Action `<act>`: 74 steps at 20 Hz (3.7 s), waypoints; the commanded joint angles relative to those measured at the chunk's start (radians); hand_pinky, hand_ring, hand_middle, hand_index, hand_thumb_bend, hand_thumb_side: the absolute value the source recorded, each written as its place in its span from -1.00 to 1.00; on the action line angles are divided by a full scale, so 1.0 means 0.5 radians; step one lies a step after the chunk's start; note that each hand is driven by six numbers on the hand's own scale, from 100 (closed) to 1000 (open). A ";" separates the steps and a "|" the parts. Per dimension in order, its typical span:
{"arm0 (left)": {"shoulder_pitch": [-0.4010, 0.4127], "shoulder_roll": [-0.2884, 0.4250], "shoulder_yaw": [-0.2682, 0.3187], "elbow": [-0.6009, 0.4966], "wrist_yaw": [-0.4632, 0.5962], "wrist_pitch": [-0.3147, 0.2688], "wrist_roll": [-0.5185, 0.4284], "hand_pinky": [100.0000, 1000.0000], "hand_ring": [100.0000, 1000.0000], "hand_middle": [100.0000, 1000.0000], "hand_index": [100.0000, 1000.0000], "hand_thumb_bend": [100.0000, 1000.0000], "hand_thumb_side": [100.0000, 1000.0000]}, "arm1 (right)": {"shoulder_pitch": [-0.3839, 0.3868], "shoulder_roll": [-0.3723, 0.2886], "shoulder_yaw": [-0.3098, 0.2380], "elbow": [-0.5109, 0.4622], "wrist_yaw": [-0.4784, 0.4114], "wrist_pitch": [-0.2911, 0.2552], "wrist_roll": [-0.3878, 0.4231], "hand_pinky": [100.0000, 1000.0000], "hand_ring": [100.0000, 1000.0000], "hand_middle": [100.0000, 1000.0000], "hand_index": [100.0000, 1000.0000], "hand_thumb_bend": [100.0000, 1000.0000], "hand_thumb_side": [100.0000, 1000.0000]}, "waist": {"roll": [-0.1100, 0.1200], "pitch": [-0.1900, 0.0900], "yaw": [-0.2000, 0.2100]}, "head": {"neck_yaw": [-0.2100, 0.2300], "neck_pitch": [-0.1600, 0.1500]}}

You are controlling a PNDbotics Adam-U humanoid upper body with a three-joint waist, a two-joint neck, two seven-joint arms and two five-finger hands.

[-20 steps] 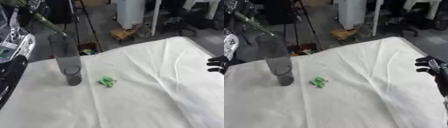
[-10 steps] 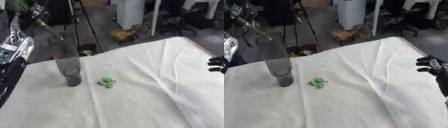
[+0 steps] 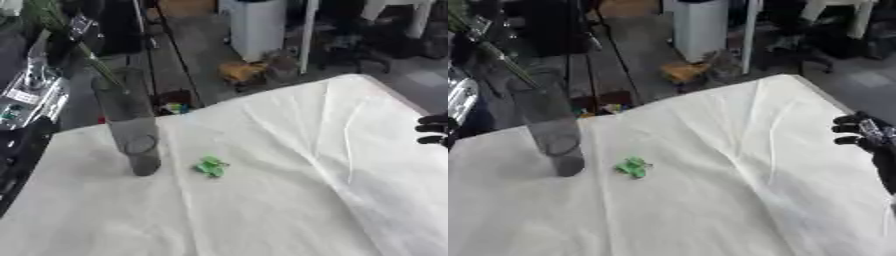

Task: Arrange flowers into the vase.

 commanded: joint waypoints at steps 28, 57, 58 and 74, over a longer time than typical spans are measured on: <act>-0.027 0.059 -0.015 0.046 -0.550 0.030 -0.087 0.11 -0.09 -0.48 0.02 0.81 0.46 | -0.029 -0.046 -0.020 -0.045 -0.003 0.001 -0.008 0.25 0.41 0.31 0.32 -1.00 0.76 | -0.022 -0.023 -0.012 | -0.012 -0.008; -0.019 0.105 0.048 0.103 -1.036 0.084 0.055 0.69 0.47 0.15 0.53 0.77 0.58 | -0.024 -0.041 -0.029 -0.034 0.005 -0.001 -0.001 0.25 0.40 0.29 0.31 -1.00 0.72 | -0.040 -0.023 0.010 | -0.031 -0.002; -0.019 0.105 0.051 0.104 -1.069 0.080 0.067 0.69 0.48 0.15 0.54 0.77 0.58 | -0.024 -0.041 -0.030 -0.035 0.006 -0.001 -0.001 0.25 0.40 0.29 0.31 -1.00 0.72 | -0.040 -0.023 0.010 | -0.032 -0.001; -0.035 0.109 0.062 0.245 -1.489 0.004 -0.219 0.72 0.56 0.29 0.58 0.93 0.57 | -0.020 -0.039 -0.029 -0.041 0.008 0.006 0.004 0.24 0.40 0.29 0.31 -1.00 0.72 | -0.029 -0.027 -0.001 | -0.042 0.005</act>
